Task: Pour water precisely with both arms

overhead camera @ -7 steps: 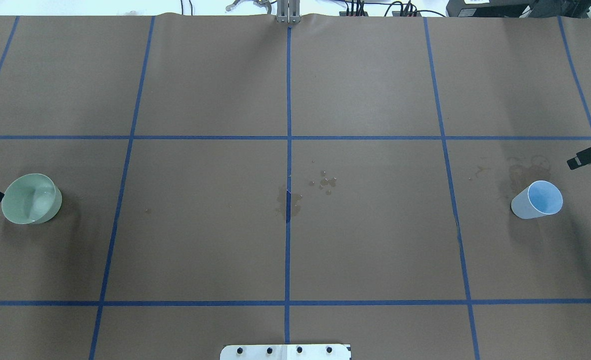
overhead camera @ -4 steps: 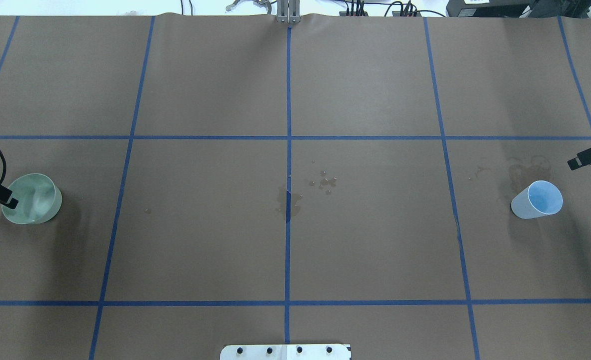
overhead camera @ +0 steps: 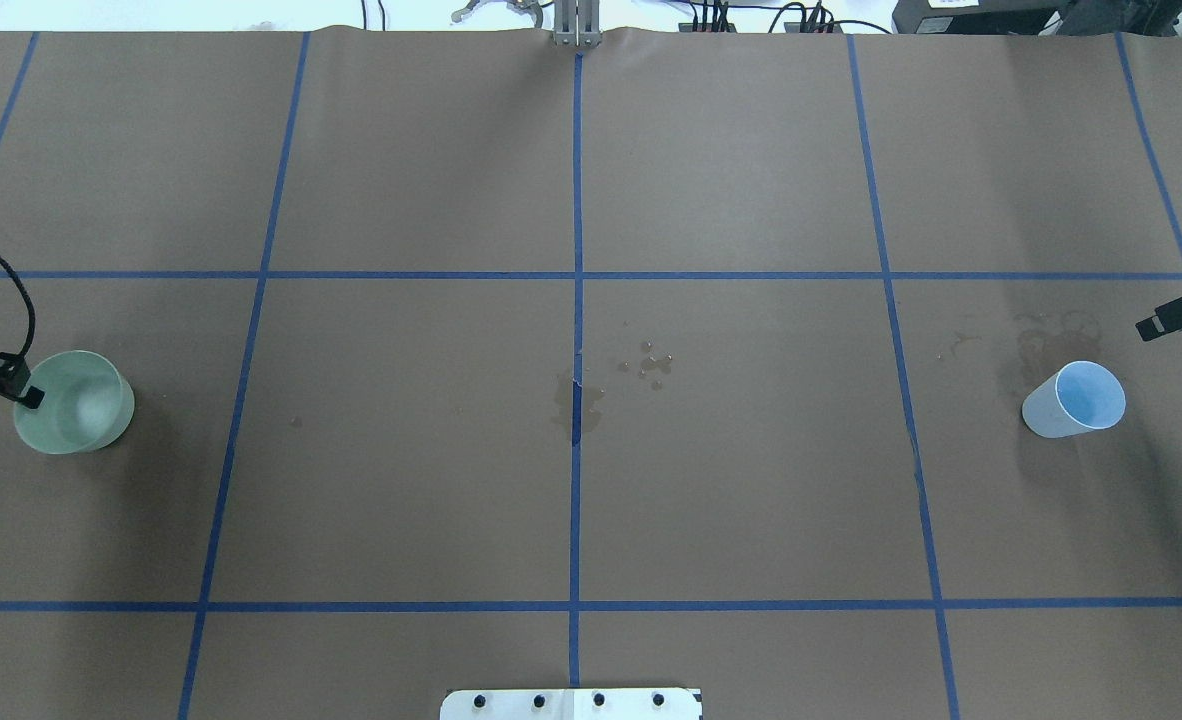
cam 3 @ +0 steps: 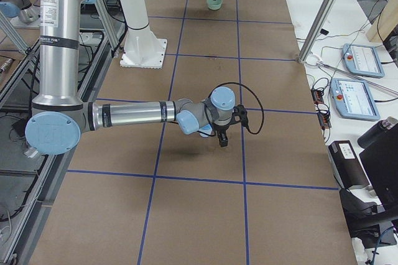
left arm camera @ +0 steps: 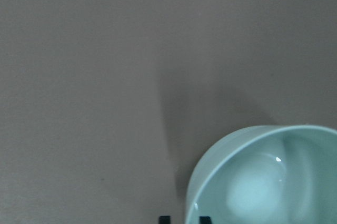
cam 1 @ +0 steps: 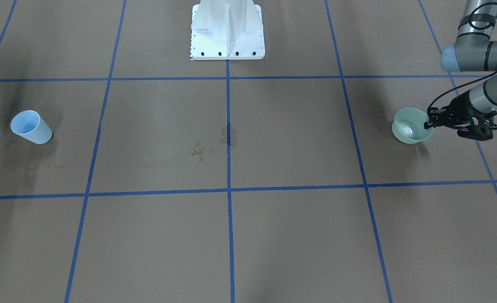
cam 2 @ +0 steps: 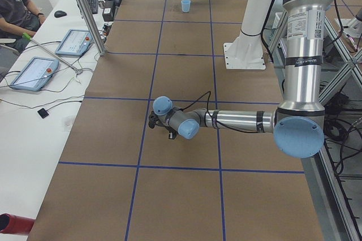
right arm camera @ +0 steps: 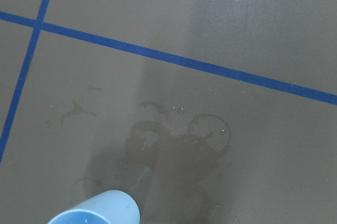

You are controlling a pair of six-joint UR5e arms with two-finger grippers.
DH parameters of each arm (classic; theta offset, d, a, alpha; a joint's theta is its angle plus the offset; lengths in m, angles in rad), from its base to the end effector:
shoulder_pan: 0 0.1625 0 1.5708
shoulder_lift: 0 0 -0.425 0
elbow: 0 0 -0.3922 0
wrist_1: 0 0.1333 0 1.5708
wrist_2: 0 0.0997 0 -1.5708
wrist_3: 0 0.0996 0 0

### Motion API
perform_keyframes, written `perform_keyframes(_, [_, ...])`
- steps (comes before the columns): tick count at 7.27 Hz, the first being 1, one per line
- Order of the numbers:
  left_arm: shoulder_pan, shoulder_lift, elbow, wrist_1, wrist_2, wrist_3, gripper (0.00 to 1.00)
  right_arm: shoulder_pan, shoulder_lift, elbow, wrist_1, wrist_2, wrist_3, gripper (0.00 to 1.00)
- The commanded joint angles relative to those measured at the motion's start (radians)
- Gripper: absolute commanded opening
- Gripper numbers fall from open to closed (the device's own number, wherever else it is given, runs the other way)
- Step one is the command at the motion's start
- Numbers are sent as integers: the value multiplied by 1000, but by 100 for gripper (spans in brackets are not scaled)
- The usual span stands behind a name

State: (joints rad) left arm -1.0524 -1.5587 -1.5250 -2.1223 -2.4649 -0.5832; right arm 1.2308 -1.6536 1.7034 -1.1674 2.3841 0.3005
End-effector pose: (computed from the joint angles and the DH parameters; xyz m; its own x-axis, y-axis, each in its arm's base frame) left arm 0.2013 -0.4651 0.6178 0.5415 0.1056 -0.8340 -0.1655 0.9861 0.0174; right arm -0.1013 -0.4692 0.5844 0.6062 -0.2545 0.7535 0.1261 0.9662 0.2249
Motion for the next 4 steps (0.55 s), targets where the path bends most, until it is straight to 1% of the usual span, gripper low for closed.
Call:
perform_keyframes(1, [2, -126, -50, 4, -88, -271, 0, 15, -2, 10, 0, 10, 2, 100])
perform_keyframes(2, [34, -176, -73, 4, -85, -371, 0, 25, -11, 25, 0, 12, 2, 100])
perform_keyframes(3, [110, -266, -84, 7, -74, -511, 0, 26, -12, 35, 0, 10, 3, 100])
perform_keyframes(4, [170, -352, -84, 8, -18, -652, 0, 30, -14, 36, 0, 10, 2, 100])
